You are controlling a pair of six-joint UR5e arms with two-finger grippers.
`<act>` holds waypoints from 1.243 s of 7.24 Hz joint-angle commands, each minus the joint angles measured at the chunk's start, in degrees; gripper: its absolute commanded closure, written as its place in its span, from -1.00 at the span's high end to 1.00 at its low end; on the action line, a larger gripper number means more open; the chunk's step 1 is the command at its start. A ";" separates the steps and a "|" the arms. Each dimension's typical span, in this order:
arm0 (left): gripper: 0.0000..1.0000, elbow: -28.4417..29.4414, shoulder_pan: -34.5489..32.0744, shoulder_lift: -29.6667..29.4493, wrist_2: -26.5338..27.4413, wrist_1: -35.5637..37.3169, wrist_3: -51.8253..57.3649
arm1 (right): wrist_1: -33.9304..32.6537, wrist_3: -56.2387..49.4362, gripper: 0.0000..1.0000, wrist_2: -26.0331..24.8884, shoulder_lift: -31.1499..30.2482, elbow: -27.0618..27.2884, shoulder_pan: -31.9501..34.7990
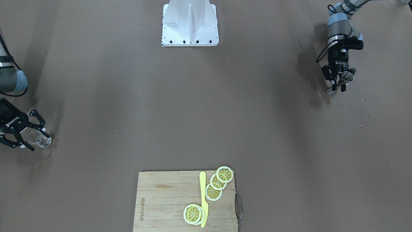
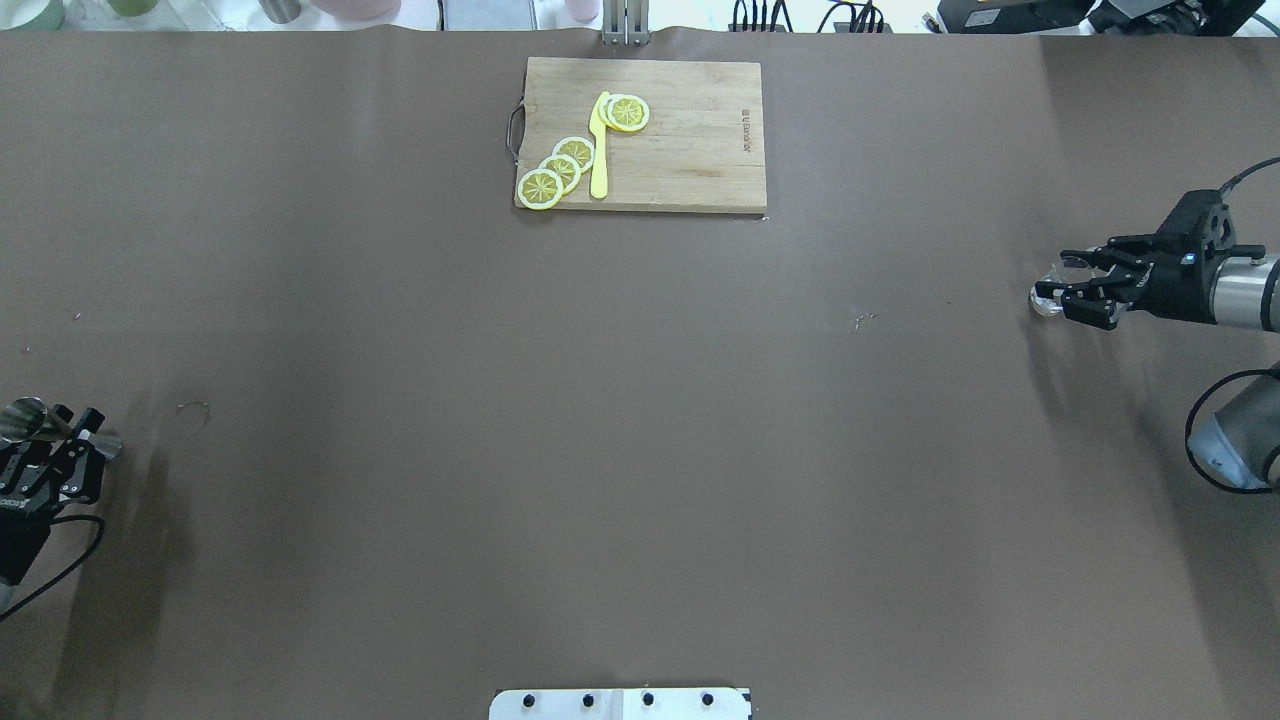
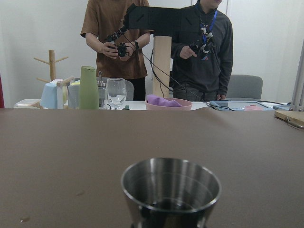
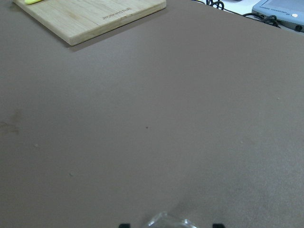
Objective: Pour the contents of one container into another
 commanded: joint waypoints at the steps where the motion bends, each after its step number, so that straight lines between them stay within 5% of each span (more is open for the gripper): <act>1: -0.21 -0.05 0.00 0.00 0.00 0.00 -0.40 | 0.16 0.08 -0.47 0.15 -0.45 0.04 0.01; 2: -0.25 -0.14 0.00 0.00 0.00 -0.09 -0.40 | 0.16 0.17 -0.99 0.07 -0.45 0.13 0.01; 5: -0.29 -0.32 0.00 0.00 0.00 -0.53 -0.40 | -1.50 -0.53 -1.00 1.29 0.69 0.66 2.11; 7: -0.37 -0.32 -0.09 0.00 0.00 -0.62 -0.40 | -6.94 -0.79 -1.00 10.31 4.98 0.75 7.28; 9: -0.47 -0.49 -0.09 0.09 0.00 -0.62 -0.40 | -8.96 -1.93 -1.00 12.18 6.22 1.53 8.09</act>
